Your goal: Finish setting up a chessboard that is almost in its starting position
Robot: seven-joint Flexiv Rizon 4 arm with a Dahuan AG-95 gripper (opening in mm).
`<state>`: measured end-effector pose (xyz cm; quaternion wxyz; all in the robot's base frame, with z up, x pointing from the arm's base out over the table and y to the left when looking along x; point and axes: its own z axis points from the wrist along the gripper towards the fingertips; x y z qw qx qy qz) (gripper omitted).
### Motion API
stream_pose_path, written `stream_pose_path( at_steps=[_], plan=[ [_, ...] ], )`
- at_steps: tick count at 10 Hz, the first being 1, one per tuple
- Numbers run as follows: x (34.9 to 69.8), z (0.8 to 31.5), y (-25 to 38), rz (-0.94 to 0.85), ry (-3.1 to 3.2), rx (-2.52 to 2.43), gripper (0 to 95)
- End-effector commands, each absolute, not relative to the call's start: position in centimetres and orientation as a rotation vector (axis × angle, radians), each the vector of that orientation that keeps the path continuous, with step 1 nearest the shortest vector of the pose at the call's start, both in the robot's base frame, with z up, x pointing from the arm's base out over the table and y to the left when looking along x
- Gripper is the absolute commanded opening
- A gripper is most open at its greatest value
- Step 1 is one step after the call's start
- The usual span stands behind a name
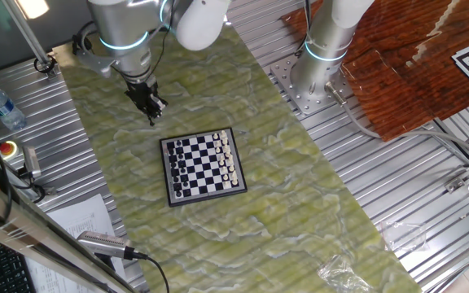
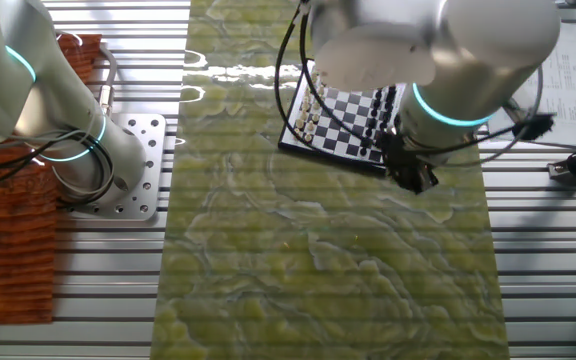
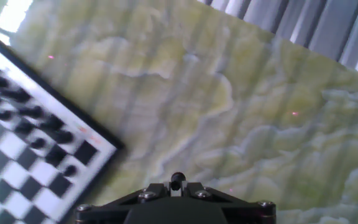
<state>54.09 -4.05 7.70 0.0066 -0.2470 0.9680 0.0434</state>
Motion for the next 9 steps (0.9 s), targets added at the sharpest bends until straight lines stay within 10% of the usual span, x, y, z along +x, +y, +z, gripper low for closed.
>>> stream_pose_path(
  at_steps=[1, 9],
  plan=[
    [53.9, 7.2, -2.4, 0.171, 3.027, -0.777, 0.0],
    [53.9, 6.5, -0.1, 0.235, 3.078, -0.864, 0.0]
  ],
)
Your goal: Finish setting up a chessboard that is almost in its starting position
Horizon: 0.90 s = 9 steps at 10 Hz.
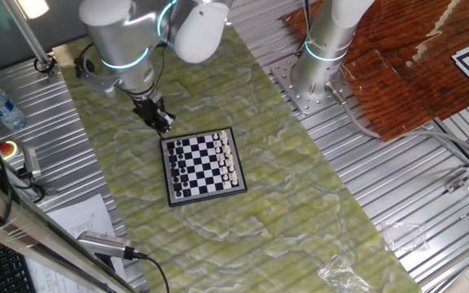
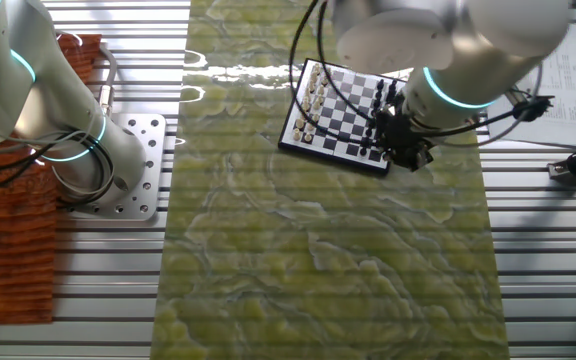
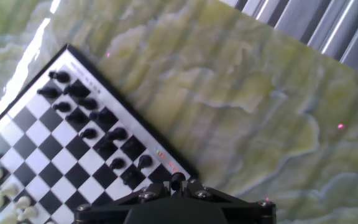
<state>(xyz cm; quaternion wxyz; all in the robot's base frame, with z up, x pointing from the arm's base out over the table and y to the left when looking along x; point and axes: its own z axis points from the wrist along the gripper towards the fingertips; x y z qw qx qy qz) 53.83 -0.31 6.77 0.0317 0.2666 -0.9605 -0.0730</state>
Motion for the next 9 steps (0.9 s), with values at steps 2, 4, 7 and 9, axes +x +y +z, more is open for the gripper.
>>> stream_pose_path(
  at_steps=[2, 4, 7, 9],
  plan=[
    [53.87, 6.29, 0.38, -0.225, -2.955, 0.822, 0.0],
    [53.83, 6.21, 0.47, -0.224, -2.949, 0.824, 0.0],
    [53.67, 5.95, 0.68, -0.223, -2.95, 0.819, 0.0],
    [53.6, 5.67, 1.05, -0.218, -2.951, 0.816, 0.0]
  ],
)
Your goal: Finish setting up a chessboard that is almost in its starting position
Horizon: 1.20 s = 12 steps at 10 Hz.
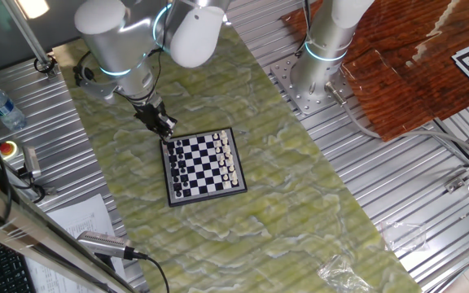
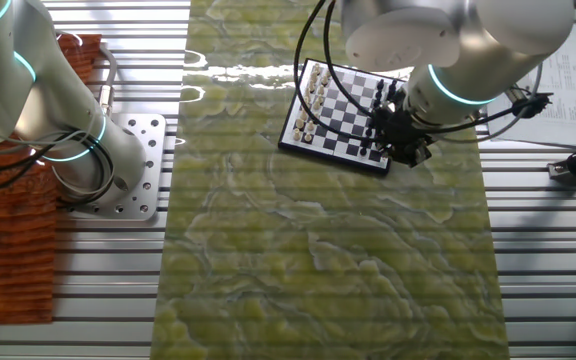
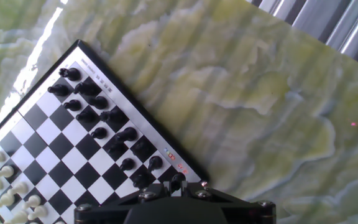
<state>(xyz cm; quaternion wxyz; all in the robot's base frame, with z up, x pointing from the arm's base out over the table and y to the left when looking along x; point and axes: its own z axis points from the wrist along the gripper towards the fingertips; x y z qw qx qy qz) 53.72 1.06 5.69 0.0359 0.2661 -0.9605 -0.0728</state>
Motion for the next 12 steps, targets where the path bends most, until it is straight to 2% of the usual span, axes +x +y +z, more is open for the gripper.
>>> stream_pose_path(
  at_steps=[1, 12],
  plan=[
    [53.42, 5.43, 1.12, -0.213, -2.952, 0.81, 0.0],
    [52.9, 4.68, 1.03, -0.204, -2.955, 0.817, 0.0]
  ],
)
